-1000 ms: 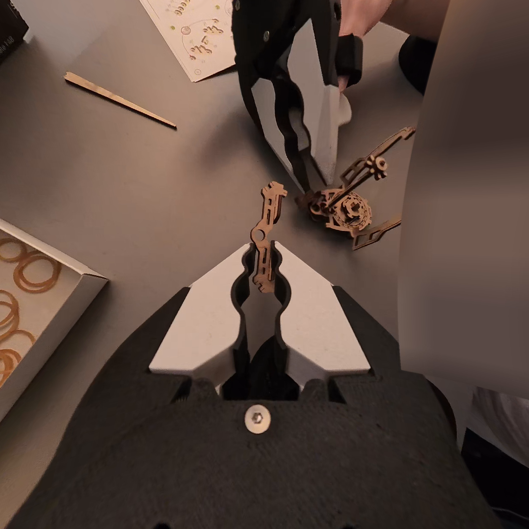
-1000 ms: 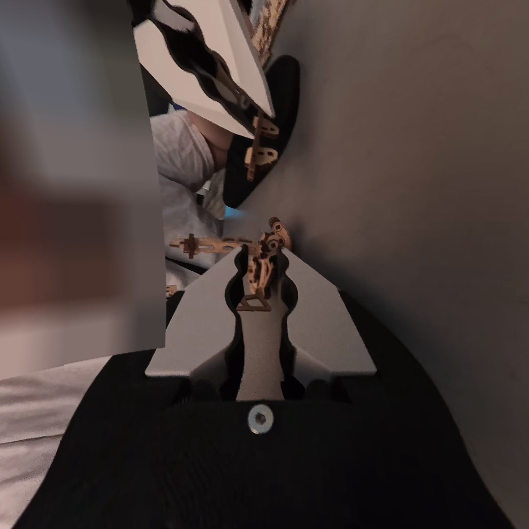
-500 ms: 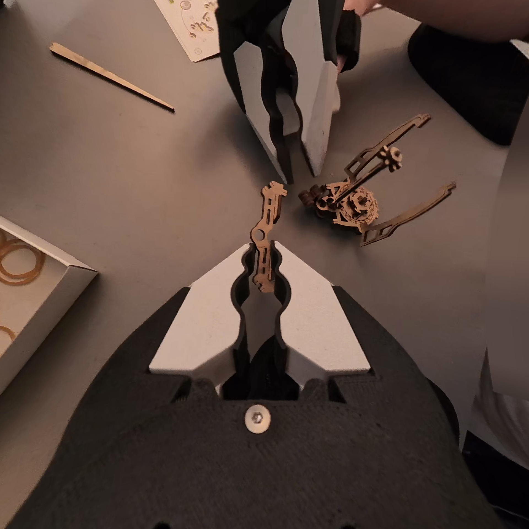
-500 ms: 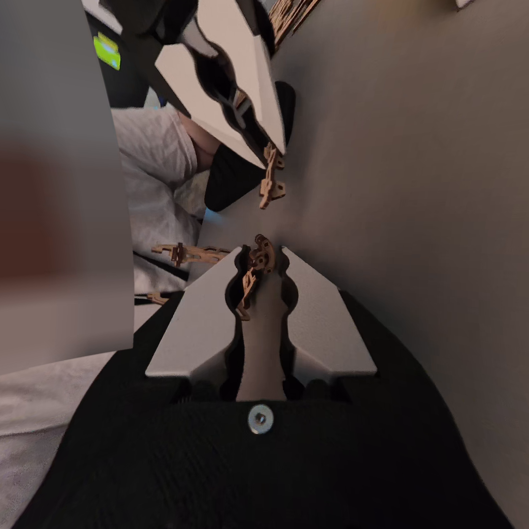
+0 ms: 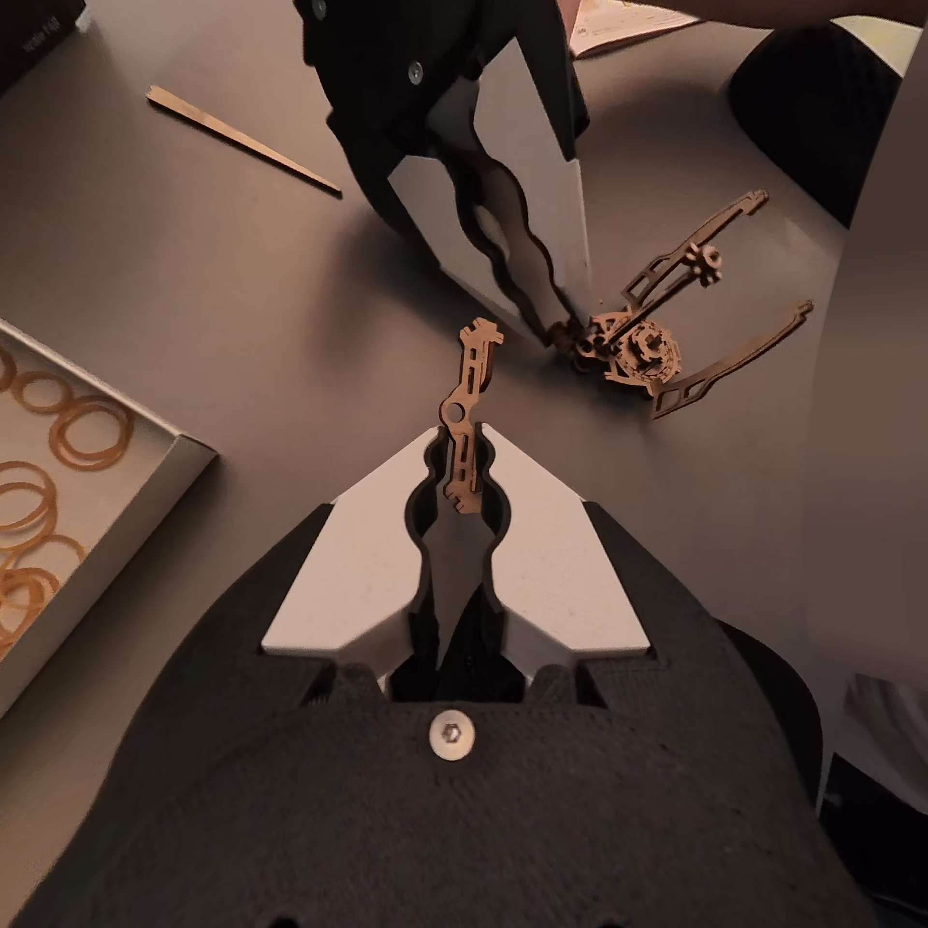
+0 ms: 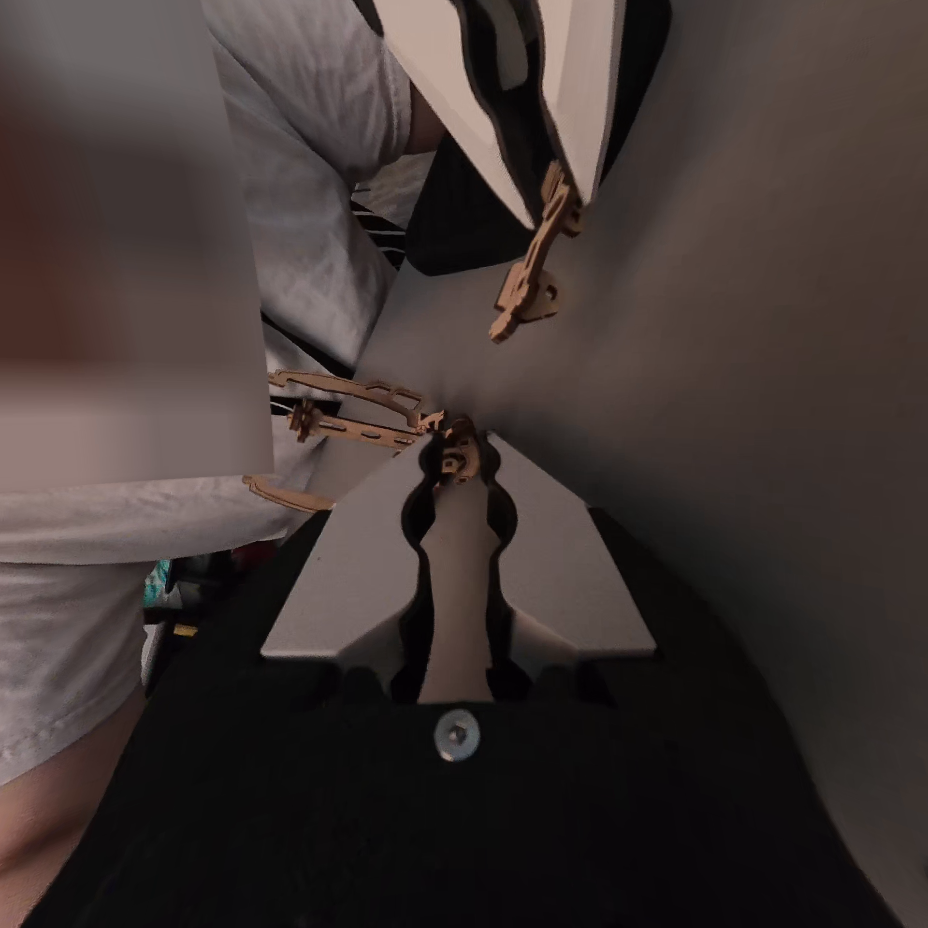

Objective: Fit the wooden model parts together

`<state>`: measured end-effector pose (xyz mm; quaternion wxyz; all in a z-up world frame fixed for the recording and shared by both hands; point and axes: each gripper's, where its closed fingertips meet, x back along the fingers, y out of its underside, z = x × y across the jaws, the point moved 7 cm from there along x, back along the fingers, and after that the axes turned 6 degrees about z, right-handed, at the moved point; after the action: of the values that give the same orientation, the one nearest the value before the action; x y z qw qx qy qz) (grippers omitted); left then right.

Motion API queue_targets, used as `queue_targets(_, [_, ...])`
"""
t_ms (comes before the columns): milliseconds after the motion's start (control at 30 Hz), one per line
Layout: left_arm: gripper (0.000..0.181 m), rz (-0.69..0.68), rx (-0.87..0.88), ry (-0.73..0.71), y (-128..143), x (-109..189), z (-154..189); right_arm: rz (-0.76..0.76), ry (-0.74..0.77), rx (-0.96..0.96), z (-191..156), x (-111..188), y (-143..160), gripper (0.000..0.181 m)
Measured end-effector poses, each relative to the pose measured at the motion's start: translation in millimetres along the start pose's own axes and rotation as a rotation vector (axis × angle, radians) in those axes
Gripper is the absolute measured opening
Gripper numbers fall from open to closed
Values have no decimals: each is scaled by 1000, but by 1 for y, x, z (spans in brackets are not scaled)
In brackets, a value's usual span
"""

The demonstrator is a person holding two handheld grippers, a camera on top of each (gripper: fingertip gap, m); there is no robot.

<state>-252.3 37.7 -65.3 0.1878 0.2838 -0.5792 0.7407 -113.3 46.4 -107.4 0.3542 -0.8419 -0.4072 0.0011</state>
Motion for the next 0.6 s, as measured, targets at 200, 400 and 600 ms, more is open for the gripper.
queue_targets(200, [8, 5, -2, -11, 0, 4, -2, -54, 103, 90, -13, -6, -2, 7])
queue_targets(400, [8, 26, -17, -26, -4, 9, 0, -222, 490, 280, -36, -11, -7, 7])
queue_targets(600, [8, 53, -22, -48, -8, 14, 0, -451, 777, 303, -47, -24, -14, 7])
